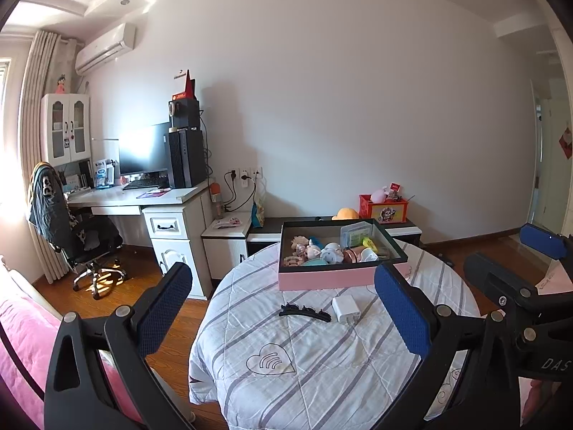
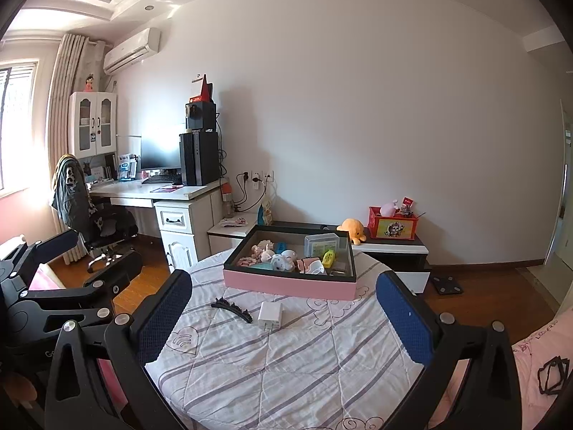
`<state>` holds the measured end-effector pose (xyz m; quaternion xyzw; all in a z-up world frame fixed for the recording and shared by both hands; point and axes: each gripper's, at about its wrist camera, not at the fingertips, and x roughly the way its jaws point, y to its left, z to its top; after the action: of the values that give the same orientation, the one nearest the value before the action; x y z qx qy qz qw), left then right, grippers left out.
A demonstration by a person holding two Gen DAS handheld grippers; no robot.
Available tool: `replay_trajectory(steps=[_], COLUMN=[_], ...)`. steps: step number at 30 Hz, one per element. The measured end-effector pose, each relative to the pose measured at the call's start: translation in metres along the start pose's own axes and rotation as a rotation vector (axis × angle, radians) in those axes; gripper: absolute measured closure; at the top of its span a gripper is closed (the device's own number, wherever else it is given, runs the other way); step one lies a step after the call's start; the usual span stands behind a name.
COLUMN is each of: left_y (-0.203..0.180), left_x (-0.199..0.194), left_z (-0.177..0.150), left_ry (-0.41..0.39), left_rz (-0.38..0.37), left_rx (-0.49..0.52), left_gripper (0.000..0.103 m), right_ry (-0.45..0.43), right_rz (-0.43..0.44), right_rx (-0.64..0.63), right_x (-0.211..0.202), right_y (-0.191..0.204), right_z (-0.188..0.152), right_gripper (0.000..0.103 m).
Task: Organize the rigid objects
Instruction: 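Withdraw both open tools from the box back over the bed, then grasp the black hair clip with the left tool while the right tool grasps the white charger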
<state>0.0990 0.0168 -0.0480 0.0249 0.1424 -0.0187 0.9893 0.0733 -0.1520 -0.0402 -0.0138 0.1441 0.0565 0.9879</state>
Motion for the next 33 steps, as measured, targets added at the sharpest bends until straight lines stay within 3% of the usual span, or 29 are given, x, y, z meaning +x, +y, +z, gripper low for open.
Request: replay_trajectory(steps=[10, 16, 25, 33], left_y=[0.0, 0.005, 0.024, 0.04], left_x=[0.025, 0.054, 0.118, 0.167], left_z=[-0.012, -0.026, -0.073, -0.101], left_ry=[0.04, 0.103, 0.292, 0.408], left_rz=[-0.008, -0.012, -0.027, -0.029], left_rx=[-0.003, -0.002, -0.024, -0.049], left_gripper=[0.0, 0.0, 0.0, 0.0], right_ry=[0.038, 0.1, 0.294, 0.46], right_rz=[-0.003, 0.01, 0.05, 0.058], right_rx=[-0.001, 0.0, -0.01, 0.01], right_x=[0.021, 0.046, 0.122, 0.197], right_y=[0.0, 0.003, 0.01, 0.007], right_z=[-0.004, -0.013, -0.051, -0.087], right_gripper=[0.0, 0.0, 0.0, 0.0])
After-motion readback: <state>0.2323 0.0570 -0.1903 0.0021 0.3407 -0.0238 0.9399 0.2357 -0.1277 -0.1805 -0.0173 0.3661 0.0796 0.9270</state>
